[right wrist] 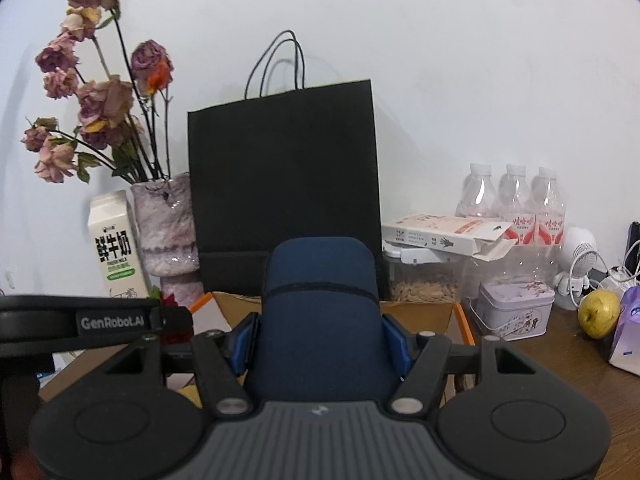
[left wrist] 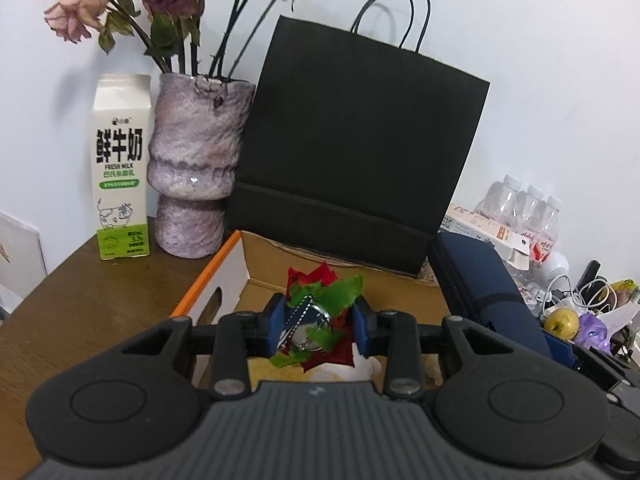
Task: Organize objects
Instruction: 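Lower the red flower and navy pencil case into the box and open both grippers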
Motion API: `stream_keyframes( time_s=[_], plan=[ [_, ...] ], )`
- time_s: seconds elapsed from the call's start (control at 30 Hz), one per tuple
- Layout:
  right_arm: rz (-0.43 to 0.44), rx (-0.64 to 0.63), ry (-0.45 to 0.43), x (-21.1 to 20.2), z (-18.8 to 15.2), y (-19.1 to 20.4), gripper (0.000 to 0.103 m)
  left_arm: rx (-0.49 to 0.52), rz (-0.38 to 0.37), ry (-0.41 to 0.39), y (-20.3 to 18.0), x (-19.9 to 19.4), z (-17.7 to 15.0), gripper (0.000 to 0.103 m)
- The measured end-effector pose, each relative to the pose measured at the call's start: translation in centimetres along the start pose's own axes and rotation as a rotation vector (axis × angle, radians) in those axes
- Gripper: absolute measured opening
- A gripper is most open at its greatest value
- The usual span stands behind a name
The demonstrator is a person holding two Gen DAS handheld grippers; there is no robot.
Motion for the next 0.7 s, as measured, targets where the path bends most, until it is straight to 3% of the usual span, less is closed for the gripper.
stream_keyframes(
  time_s=[0.7],
  plan=[
    [-0.044, 0.02, 0.063, 3.3, -2.4, -2.6, 0.063, 0.063, 0.055, 0.012, -2.7, 4.4, -0.3, 0.037]
  ],
)
Point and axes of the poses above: each gripper's, at about its wrist camera, not at the fingertips, and x roughly the way its jaws point, y to its left, z to its top, the point moved 1 cm from there along x, roughly the way its jaws point, and after that the axes turned 15 degrees about z, right-handed, at the moved point
